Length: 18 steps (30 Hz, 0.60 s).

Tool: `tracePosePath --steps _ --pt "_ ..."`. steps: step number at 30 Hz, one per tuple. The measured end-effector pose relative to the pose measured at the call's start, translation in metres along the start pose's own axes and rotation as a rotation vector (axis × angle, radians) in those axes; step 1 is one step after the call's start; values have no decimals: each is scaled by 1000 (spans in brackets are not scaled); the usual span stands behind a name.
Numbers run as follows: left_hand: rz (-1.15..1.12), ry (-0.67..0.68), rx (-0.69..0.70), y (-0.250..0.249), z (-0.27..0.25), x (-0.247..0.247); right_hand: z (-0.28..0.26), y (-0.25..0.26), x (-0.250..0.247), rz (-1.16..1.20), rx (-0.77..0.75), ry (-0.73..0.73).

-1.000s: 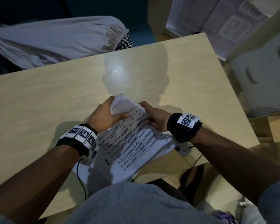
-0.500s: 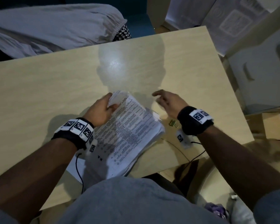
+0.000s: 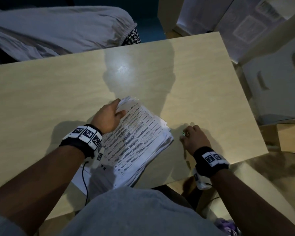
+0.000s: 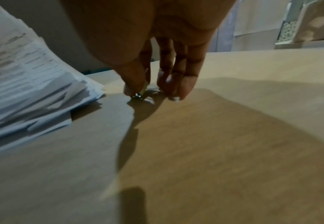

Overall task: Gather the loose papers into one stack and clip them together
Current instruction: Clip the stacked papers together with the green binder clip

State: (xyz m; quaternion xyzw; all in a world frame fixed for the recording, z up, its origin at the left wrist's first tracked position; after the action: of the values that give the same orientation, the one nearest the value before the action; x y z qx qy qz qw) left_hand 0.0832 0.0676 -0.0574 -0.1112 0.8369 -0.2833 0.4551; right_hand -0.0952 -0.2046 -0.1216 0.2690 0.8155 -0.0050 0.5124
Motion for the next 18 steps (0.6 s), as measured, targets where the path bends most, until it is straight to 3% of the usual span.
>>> tracePosePath --steps 3,8,10,13,18 --pt "8 -5 -2 -1 -3 0 3 -5 -11 144 -36 -139" --pt "28 -15 -14 -2 -6 0 14 -12 -54 611 132 -290" --pt "53 -6 -27 -4 -7 1 22 9 -77 728 53 -315" --pt "69 19 -56 -4 -6 2 38 61 -102 723 -143 -281" --pt "82 28 -68 -4 -6 2 53 160 -109 657 -382 -117"
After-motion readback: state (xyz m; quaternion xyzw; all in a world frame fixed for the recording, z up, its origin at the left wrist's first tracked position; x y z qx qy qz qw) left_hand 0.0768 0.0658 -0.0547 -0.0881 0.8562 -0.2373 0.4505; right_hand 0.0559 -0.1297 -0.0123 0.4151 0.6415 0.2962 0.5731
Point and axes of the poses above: each hand's wrist, its own z-axis towards the middle knuckle, its own x-axis out of the palm, y = z × x, the point moved 6 cm from there along z, towards the middle knuckle, and after that the axes turned 9 degrees about -x, right-handed, at the moved point
